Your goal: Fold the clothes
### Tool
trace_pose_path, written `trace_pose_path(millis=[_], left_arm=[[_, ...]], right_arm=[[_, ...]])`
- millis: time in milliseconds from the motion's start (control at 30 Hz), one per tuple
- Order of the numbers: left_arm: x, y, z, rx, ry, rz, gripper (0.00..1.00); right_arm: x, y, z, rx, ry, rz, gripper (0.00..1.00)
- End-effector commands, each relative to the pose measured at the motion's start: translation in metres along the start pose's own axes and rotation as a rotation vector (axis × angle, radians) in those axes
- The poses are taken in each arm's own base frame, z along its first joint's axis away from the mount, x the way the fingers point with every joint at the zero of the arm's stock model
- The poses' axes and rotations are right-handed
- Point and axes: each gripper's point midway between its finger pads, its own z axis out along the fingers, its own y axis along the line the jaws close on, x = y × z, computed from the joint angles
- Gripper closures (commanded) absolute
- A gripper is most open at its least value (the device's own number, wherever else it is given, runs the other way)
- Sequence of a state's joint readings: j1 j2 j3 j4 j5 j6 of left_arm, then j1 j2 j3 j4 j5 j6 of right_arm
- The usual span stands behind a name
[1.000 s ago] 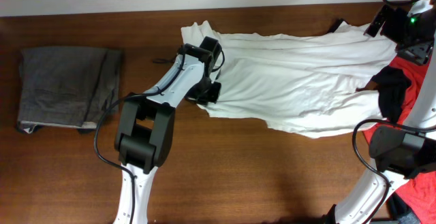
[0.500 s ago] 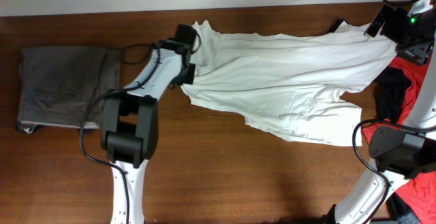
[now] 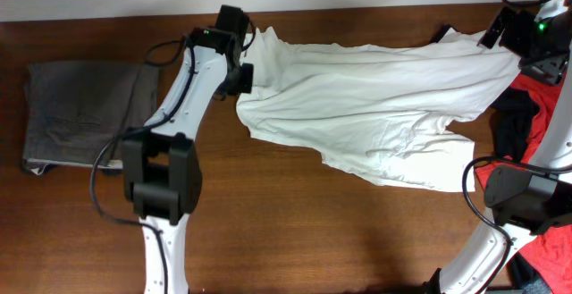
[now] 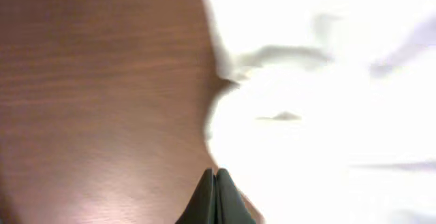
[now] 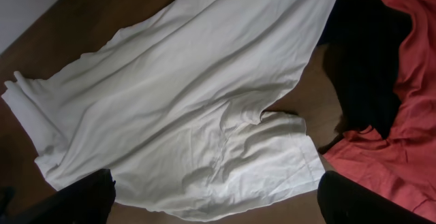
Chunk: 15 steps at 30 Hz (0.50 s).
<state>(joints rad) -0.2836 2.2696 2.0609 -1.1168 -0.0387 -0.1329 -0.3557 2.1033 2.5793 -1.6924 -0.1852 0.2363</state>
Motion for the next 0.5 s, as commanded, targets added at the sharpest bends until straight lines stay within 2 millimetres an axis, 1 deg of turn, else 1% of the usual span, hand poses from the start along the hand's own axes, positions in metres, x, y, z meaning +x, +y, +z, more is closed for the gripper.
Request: trace_pose_path(millis=[0,167,300,367,467], left_arm=[[0.008,-0.059,-0.041,0.248,0.003,0.031,1.00],[0.051,-0.100,-0.030,0.256,0.129,0.119,1.00],[0.084,-0.126,-0.017,0.250,0.204,0.184,1.00],[0.096,-0.136,-0.011,0.249,0.228,0.209,1.00],[0.108,-0.150,-0.002,0.253,0.235,0.247,1.00]], right_arm=[[0.002,-0.001,0.002,0.008,0.010,0.005,0.01],[0.002,-0.001,0.002,0.008,0.010,0.005,0.01],[0.002,-0.001,0.002,0.008,0.010,0.005,0.01],[0.002,-0.001,0.002,0.008,0.010,0.005,0.01],[0.002,-0.001,0.002,0.008,0.010,0.005,0.01]])
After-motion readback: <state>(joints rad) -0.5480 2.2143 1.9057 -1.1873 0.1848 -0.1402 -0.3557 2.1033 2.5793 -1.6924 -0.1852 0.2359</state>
